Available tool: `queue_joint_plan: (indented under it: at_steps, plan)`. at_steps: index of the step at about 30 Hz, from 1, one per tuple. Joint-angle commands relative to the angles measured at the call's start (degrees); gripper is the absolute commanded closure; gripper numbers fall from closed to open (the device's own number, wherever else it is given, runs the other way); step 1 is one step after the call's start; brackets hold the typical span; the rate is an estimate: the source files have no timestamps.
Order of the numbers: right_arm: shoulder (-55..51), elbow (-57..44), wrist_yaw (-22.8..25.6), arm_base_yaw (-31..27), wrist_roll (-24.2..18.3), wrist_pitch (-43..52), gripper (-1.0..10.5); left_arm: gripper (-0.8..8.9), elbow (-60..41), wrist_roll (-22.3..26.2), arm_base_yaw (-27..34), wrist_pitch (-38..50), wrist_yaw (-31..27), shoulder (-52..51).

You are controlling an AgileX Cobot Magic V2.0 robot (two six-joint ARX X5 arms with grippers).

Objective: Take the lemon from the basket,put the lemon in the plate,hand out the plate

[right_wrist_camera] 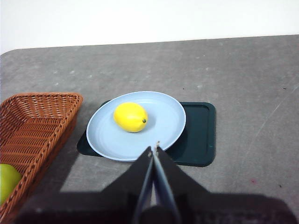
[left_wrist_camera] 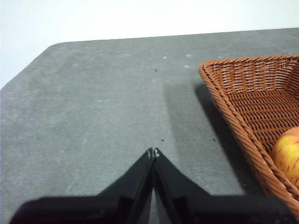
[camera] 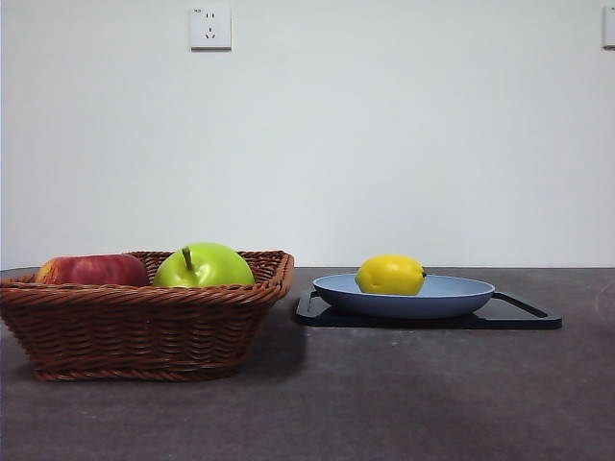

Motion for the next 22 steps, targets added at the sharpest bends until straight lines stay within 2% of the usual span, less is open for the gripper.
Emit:
queue_joint_plan:
  at_steps: [1, 20, 22]
  plan:
    - [0.13, 0.52, 0.35, 0.44, 0.79, 0.55, 9.4, 8.05, -0.63, 0.5, 0.22, 0.66, 0.09, -0.13]
    - [0.13, 0.52, 0.33, 0.44, 0.74, 0.55, 9.4, 8.05, -0.63, 0.5, 0.22, 0.72, 0.09, -0.13]
    - [0.11, 0.5, 0.35, 0.44, -0.7, 0.55, 9.4, 8.05, -0.63, 0.5, 0.22, 0.72, 0.09, -0.13]
